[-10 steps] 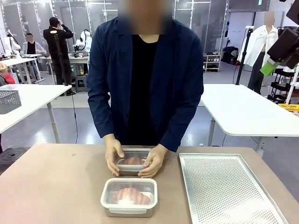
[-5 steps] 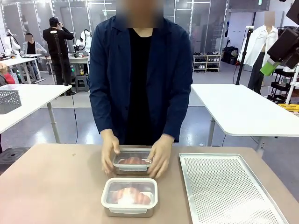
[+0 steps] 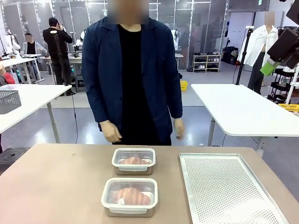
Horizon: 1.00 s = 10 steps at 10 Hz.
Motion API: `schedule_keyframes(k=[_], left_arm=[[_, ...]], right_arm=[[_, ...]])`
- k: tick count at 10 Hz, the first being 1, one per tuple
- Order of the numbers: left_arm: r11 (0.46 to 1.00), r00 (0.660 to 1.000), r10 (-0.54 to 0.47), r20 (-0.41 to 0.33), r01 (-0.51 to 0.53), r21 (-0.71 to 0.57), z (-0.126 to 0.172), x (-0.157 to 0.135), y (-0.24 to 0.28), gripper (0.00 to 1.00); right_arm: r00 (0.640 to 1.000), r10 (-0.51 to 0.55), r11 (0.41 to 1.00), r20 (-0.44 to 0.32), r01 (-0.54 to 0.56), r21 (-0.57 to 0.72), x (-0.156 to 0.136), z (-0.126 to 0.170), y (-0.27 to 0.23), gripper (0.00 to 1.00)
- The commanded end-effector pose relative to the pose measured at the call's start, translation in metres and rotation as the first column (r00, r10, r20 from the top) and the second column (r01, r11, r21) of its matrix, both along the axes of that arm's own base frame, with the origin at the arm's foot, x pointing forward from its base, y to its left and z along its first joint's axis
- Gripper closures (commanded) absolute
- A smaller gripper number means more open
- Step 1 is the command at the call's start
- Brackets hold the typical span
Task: Place the bread into the airtight container.
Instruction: Pick up a Butter Roll and place it into an empty Airtight Container.
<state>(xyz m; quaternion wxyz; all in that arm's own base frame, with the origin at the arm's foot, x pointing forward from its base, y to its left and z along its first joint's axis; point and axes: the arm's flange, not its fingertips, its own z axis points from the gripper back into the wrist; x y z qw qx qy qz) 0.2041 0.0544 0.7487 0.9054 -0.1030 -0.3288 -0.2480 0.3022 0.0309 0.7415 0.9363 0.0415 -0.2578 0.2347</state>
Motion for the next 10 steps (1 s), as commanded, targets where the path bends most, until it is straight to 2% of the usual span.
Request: schedule_keyframes(k=[1, 10], left_arm=[[1.0, 1.0, -0.015, -0.001, 0.015, 0.005, 0.0015, -0.0009, -0.0001, 0.0], [1.0, 1.0, -0.015, -0.001, 0.015, 0.005, 0.0015, -0.0009, -0.0001, 0.0]], right_arm=[[1.0, -0.004, 1.0, 0.007, 0.004, -0.002, 0.0023, 0.0029, -0.0015, 0.0], [1.0, -0.004, 1.0, 0.007, 0.004, -0.002, 0.0023, 0.0029, -0.0015, 0.0]])
